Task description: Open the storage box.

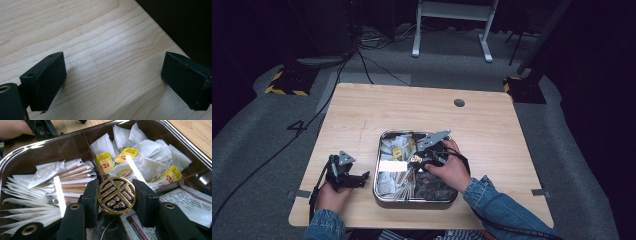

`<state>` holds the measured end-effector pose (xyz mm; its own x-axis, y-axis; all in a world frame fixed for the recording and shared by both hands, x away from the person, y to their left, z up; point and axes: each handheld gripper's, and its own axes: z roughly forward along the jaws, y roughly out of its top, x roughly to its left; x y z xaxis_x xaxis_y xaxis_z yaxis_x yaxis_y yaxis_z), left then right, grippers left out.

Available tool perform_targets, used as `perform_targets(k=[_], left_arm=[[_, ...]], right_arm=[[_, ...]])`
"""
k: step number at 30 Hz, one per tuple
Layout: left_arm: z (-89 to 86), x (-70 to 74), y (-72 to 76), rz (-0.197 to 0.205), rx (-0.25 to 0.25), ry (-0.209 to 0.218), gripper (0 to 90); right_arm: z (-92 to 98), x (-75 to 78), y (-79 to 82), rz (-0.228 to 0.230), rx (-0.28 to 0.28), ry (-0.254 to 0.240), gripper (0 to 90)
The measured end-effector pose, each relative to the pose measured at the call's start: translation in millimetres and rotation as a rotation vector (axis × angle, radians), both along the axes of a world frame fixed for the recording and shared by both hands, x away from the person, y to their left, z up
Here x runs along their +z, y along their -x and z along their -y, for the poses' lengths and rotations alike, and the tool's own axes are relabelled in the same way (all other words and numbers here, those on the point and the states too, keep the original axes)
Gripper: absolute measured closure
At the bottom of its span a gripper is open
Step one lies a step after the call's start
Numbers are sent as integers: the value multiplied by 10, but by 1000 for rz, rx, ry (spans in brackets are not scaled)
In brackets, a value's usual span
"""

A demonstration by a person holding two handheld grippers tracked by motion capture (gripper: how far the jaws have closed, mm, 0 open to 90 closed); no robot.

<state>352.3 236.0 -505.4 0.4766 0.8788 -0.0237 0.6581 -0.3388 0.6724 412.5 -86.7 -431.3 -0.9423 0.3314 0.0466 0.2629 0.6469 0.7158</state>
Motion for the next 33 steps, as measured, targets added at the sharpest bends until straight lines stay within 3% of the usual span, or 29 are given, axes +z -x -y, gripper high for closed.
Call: perform_targets(k=[14, 24, 33], left_arm=[[-11, -2, -8, 4, -18, 1, 66], [-8, -1, -3, 3, -24, 2, 70], [-11, -3, -2, 7, -27, 3, 71]], right_arm=[[218, 297, 10, 29, -22, -57, 587], [595, 530, 16, 56, -57, -93, 586], [982, 607, 9, 82, -108, -34, 586]])
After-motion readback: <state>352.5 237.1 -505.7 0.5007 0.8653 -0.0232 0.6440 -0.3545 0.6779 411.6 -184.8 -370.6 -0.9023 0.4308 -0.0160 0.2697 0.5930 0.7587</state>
